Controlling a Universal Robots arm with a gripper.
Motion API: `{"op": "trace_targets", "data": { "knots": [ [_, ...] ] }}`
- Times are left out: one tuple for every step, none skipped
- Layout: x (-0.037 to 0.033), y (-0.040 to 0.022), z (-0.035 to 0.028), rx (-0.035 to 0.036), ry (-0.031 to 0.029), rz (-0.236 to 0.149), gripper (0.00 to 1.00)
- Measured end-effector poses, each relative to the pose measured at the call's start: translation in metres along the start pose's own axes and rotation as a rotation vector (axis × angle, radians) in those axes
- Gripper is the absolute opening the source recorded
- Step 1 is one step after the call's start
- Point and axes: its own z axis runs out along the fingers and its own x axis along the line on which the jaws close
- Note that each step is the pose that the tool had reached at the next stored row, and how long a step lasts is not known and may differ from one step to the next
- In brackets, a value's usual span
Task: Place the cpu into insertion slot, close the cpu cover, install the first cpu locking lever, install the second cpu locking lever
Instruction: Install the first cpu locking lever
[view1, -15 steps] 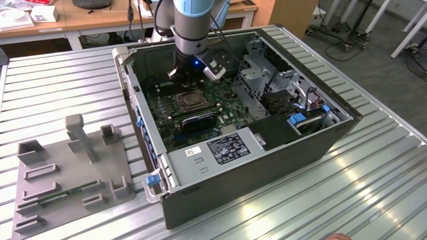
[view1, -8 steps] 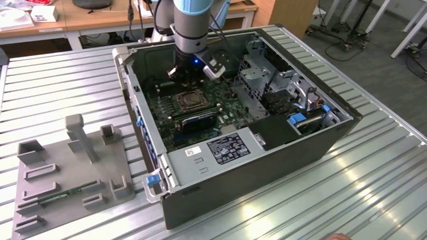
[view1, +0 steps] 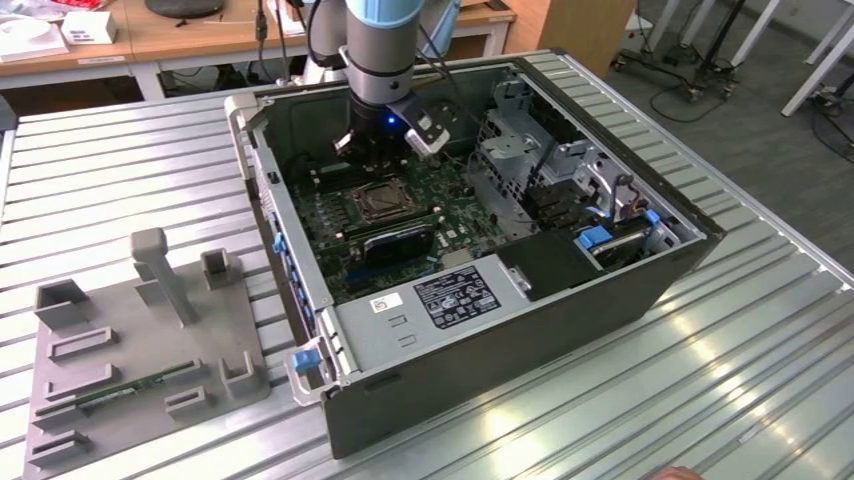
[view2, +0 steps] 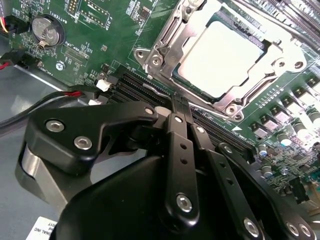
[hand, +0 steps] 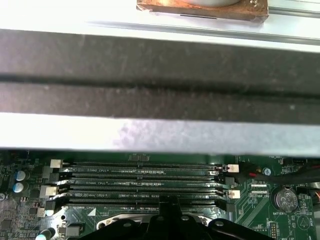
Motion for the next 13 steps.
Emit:
{"op": "trace_targets", "data": {
  "knots": [
    [0.0000, 0.0000, 0.0000, -0.0001, 0.0000, 0.000, 0.11],
    [0.0000, 0.0000, 0.0000, -0.0001, -0.0001, 0.000, 0.11],
    [0.0000, 0.0000, 0.0000, -0.0001, -0.0002, 0.000, 0.11],
    [0.0000, 0.0001, 0.0000, 0.0000, -0.0002, 0.001, 0.11],
    [0.0000, 0.0001, 0.0000, 0.0000, -0.0002, 0.001, 0.11],
    [0.0000, 0.0002, 0.0001, 0.0001, -0.0002, 0.001, 0.11],
    [0.0000, 0.0006, 0.0001, 0.0002, -0.0003, 0.001, 0.11],
    [0.0001, 0.0009, 0.0002, 0.0001, -0.0003, 0.001, 0.11],
    [0.0001, 0.0011, 0.0002, 0.0001, -0.0003, 0.001, 0.11],
    [0.0000, 0.0015, 0.0003, 0.0000, -0.0003, 0.001, 0.11],
    [0.0001, 0.0018, 0.0002, 0.0000, -0.0005, 0.001, 0.11],
    [0.0001, 0.0019, 0.0002, 0.0001, -0.0006, 0.001, 0.11],
    [0.0001, 0.0019, 0.0002, 0.0001, -0.0007, 0.001, 0.11]
  ]
}}
